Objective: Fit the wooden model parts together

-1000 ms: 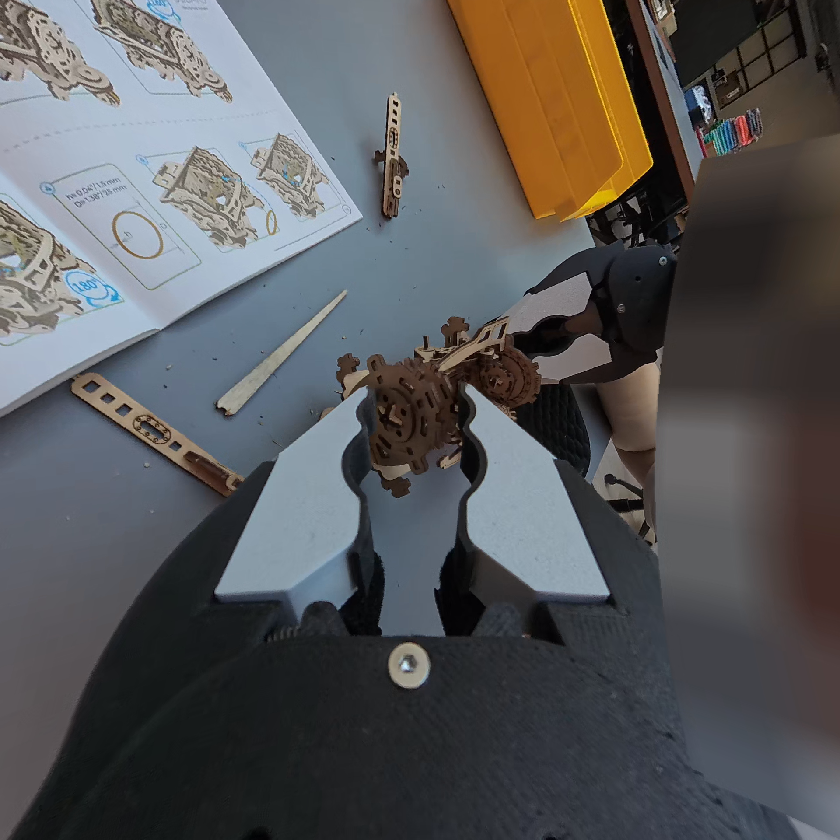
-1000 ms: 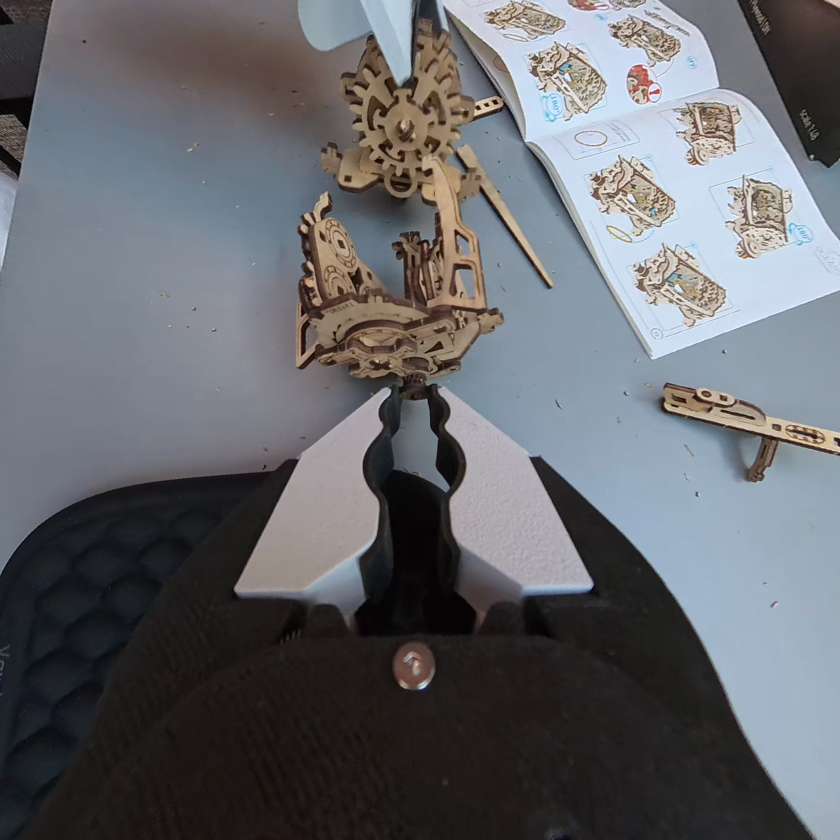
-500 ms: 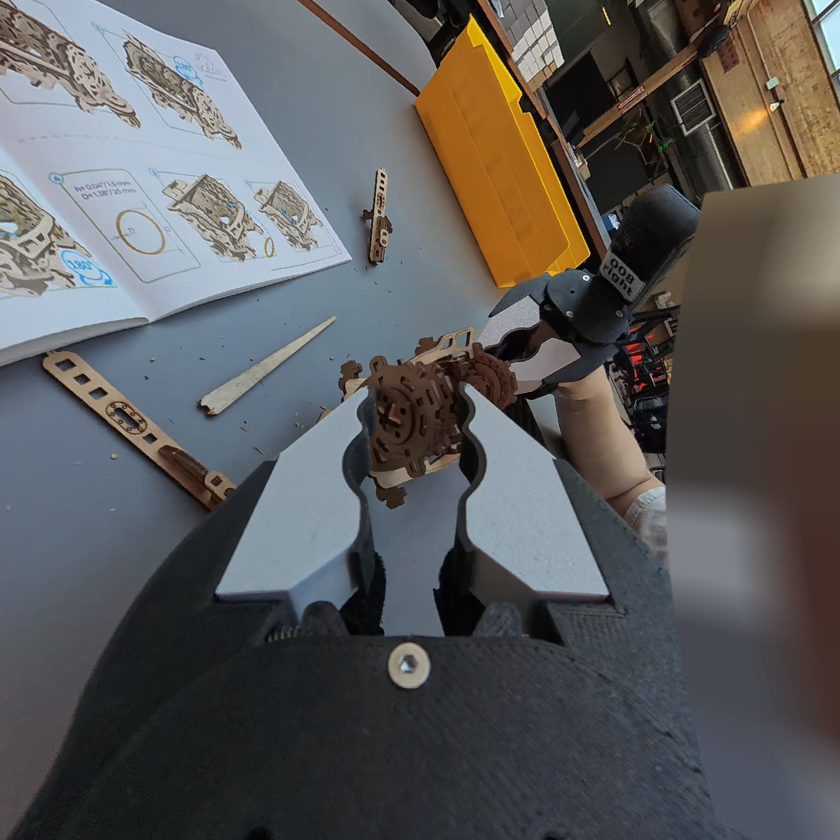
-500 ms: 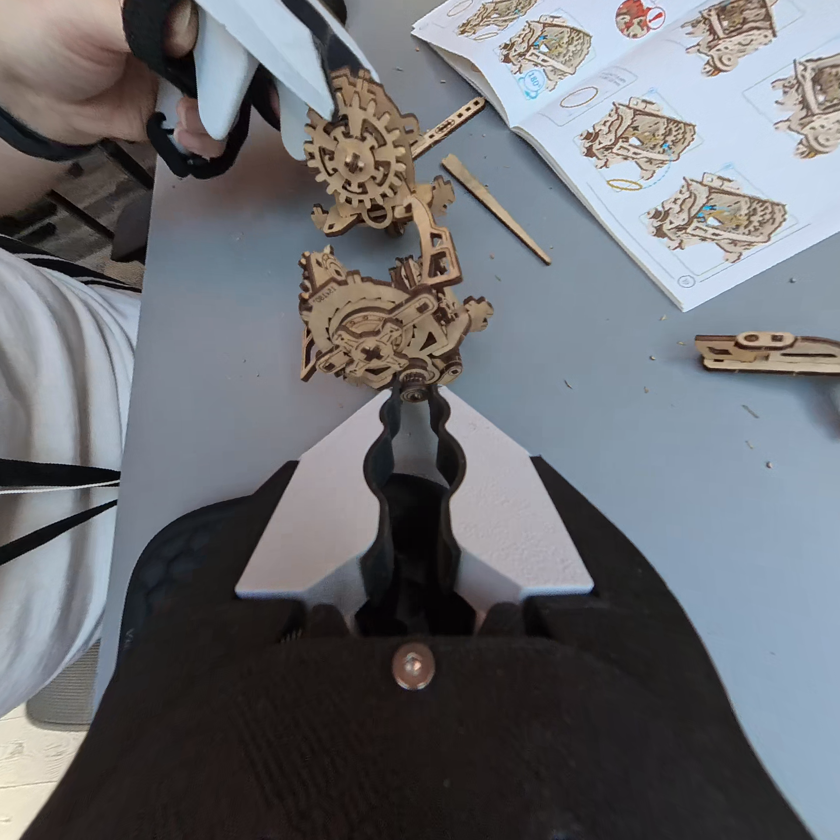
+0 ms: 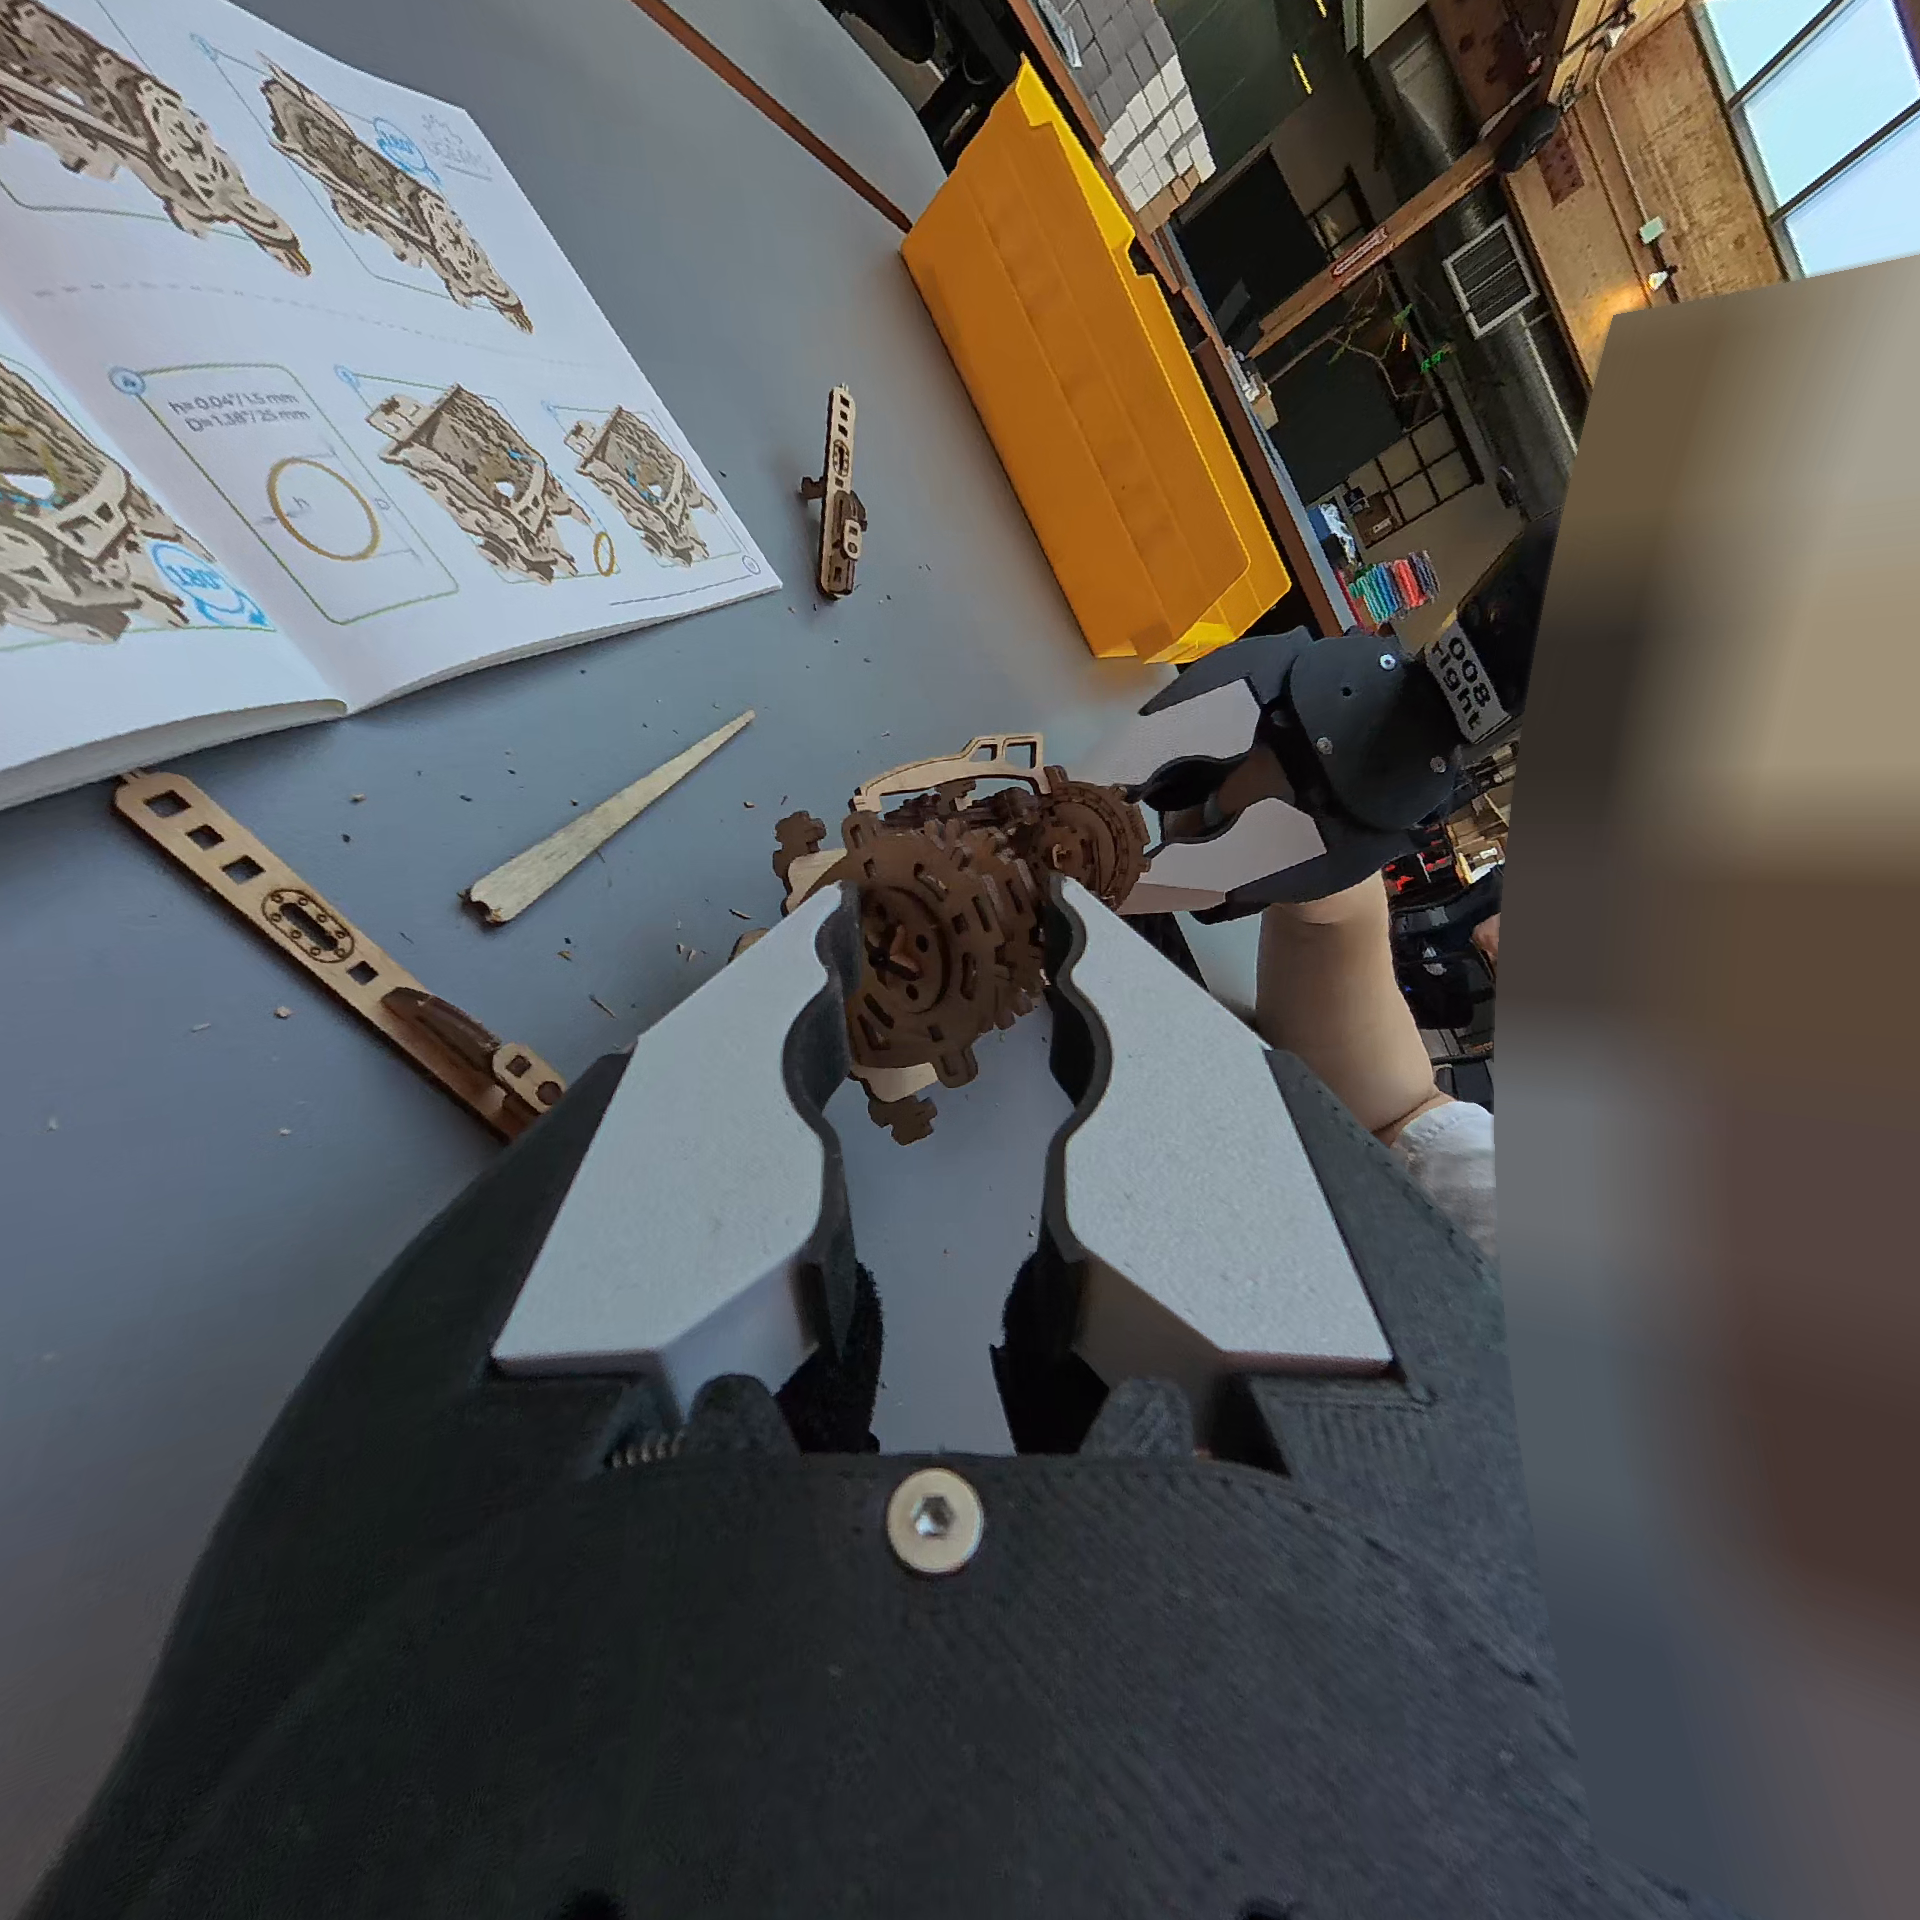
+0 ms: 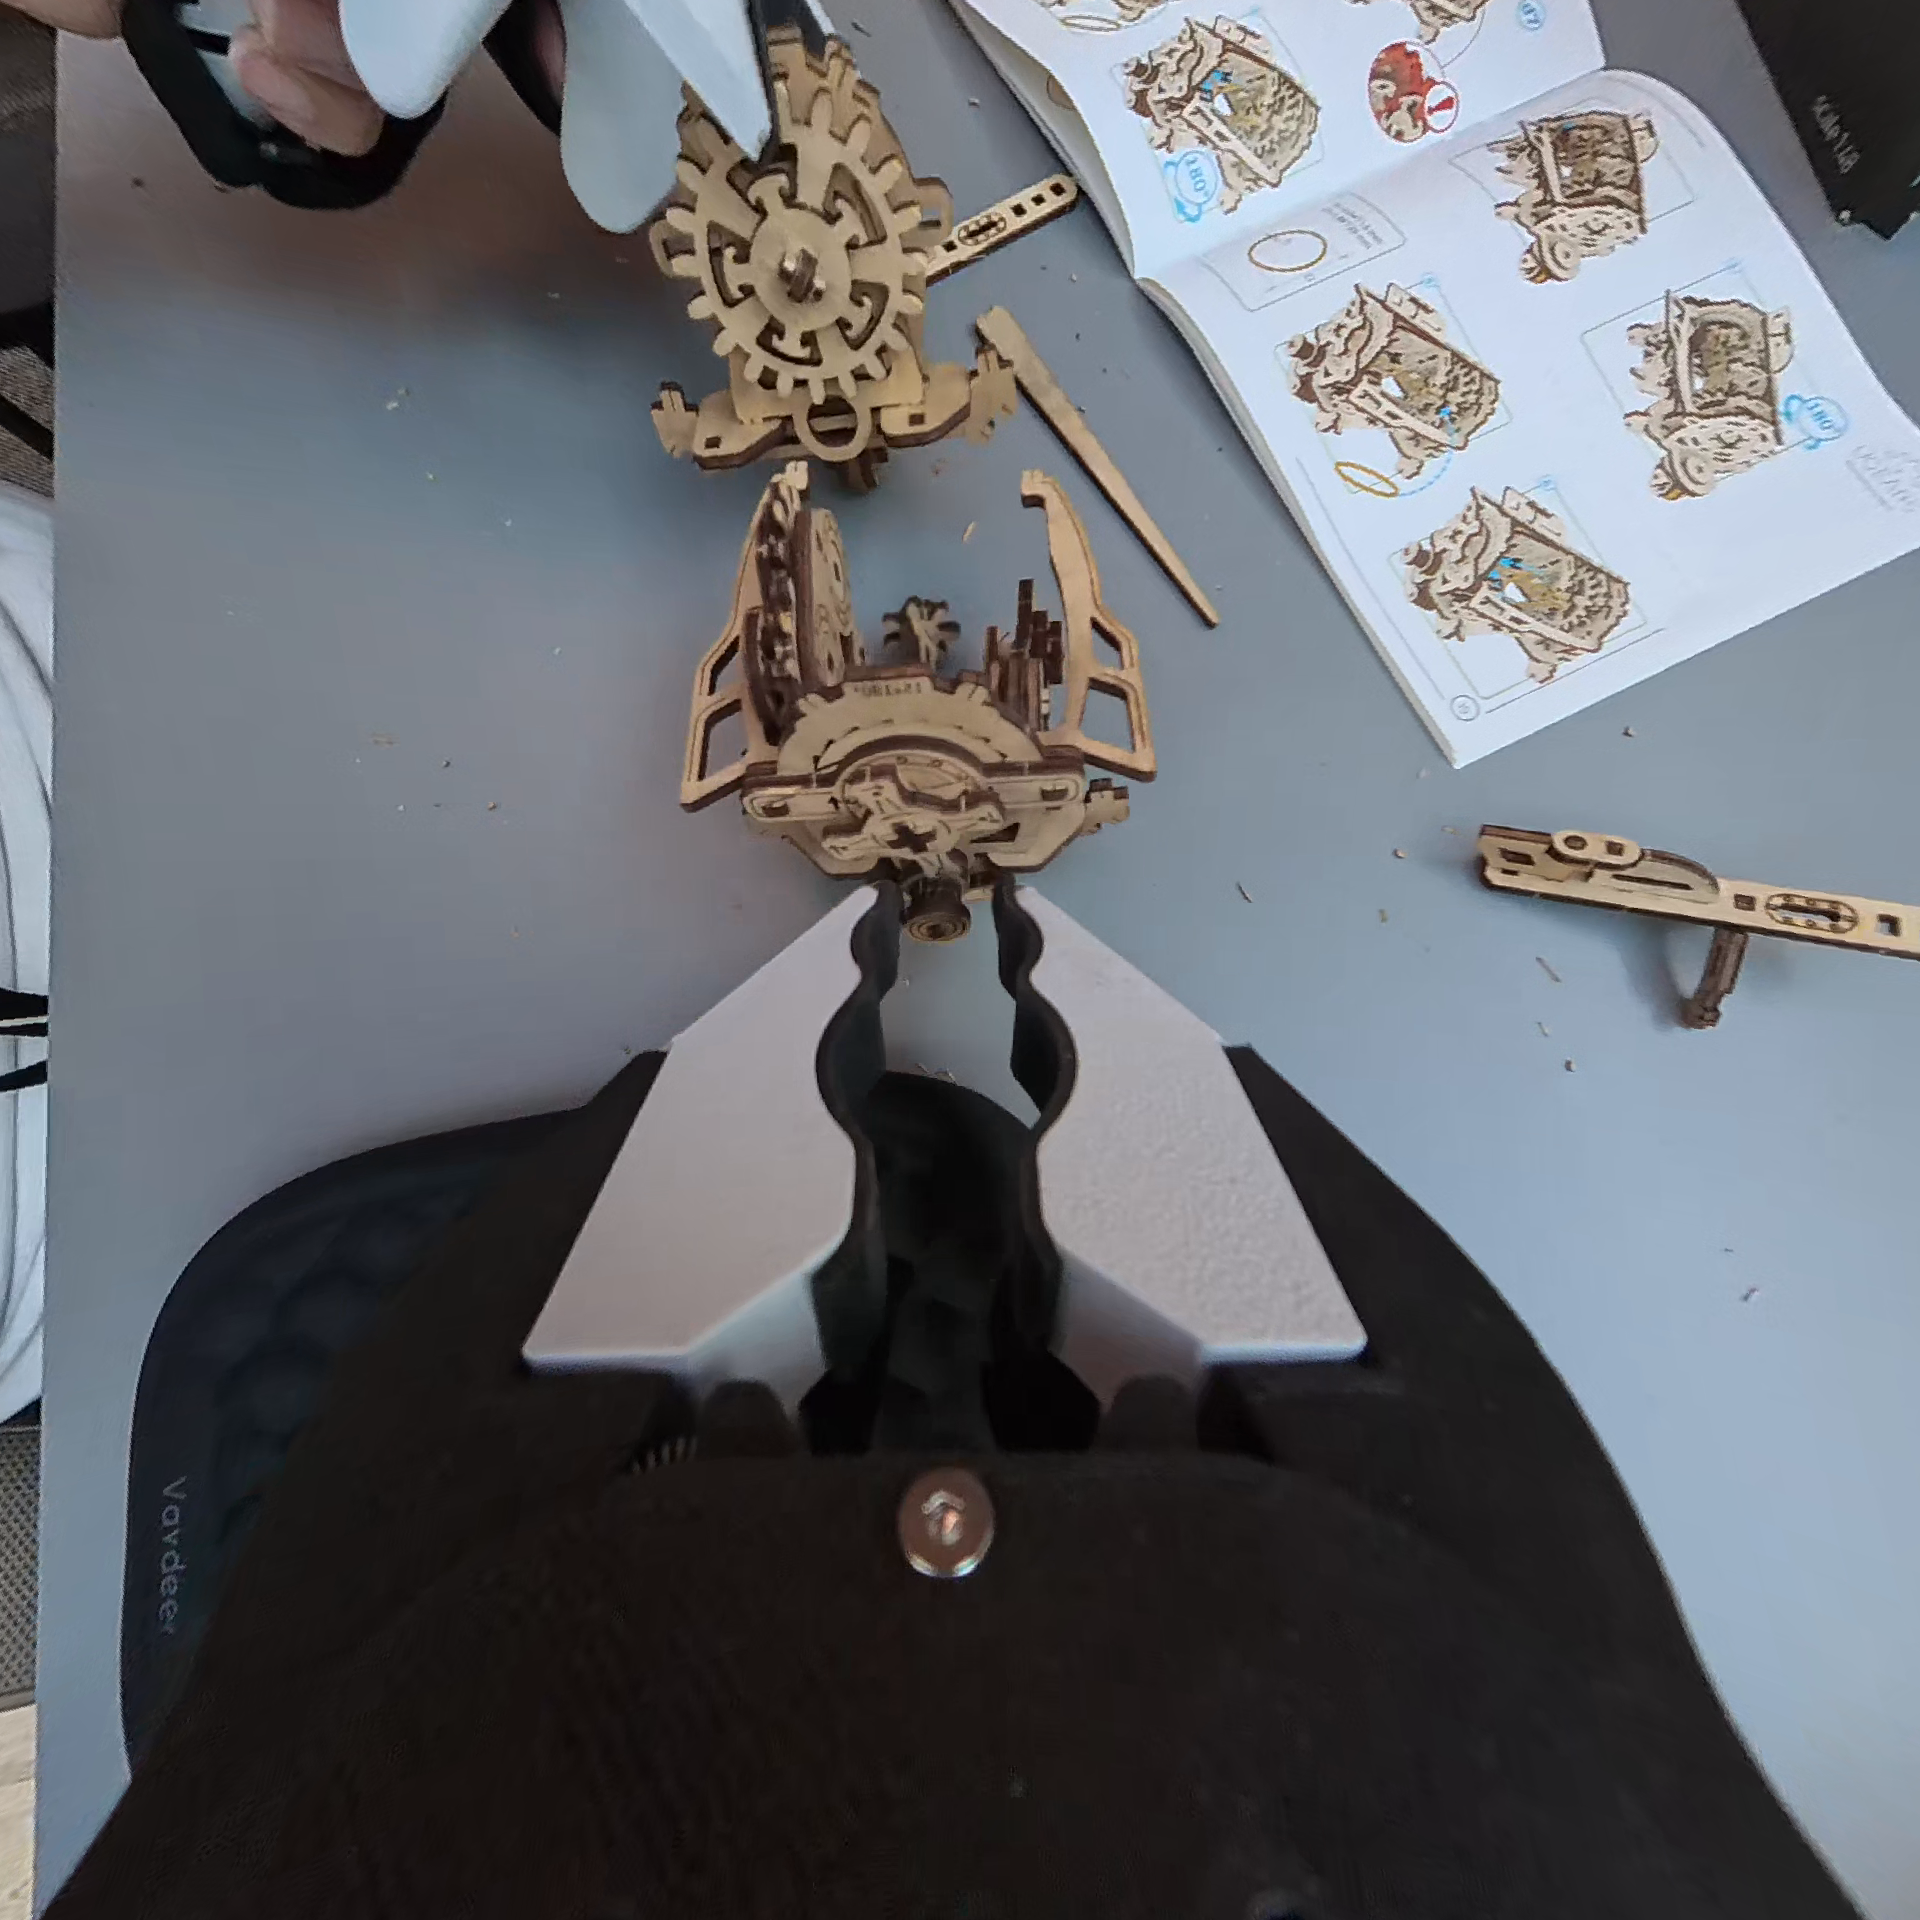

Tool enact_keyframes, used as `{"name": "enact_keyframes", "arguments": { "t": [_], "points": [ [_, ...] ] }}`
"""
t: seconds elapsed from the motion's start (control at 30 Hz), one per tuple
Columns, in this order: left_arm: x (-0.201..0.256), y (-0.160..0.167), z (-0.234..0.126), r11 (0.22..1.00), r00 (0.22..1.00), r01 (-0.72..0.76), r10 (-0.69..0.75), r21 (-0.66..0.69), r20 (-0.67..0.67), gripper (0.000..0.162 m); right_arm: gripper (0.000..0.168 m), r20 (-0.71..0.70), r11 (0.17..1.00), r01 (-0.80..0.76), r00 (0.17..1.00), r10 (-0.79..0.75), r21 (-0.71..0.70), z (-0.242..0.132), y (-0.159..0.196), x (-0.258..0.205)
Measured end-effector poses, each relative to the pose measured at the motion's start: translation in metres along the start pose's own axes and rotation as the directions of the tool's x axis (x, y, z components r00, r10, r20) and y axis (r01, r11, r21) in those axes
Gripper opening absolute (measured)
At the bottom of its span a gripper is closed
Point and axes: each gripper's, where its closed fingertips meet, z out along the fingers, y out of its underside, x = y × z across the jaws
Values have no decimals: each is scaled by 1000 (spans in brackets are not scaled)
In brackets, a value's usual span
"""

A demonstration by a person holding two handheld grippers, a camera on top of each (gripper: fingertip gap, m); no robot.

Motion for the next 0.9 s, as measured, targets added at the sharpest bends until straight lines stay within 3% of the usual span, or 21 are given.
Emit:
{"name": "enact_keyframes", "arguments": {
  "t": [0.4,0.57,0.73,0.9],
  "points": [
    [1,-1,3,1000,999,18,-18,3,-33,32,12,48,997,-37,998,34,64,3,-1,1],
    [1,-5,1,998,996,57,-54,36,-72,32,12,132,986,-96,988,78,137,0,-8,-1],
    [4,-10,-4,993,984,88,-74,83,-160,32,11,142,954,-36,990,-6,297,-14,-30,-4],
    [12,-14,-8,993,978,17,9,119,-209,32,11,140,944,39,986,-89,328,-14,-40,-17]
  ]
}}
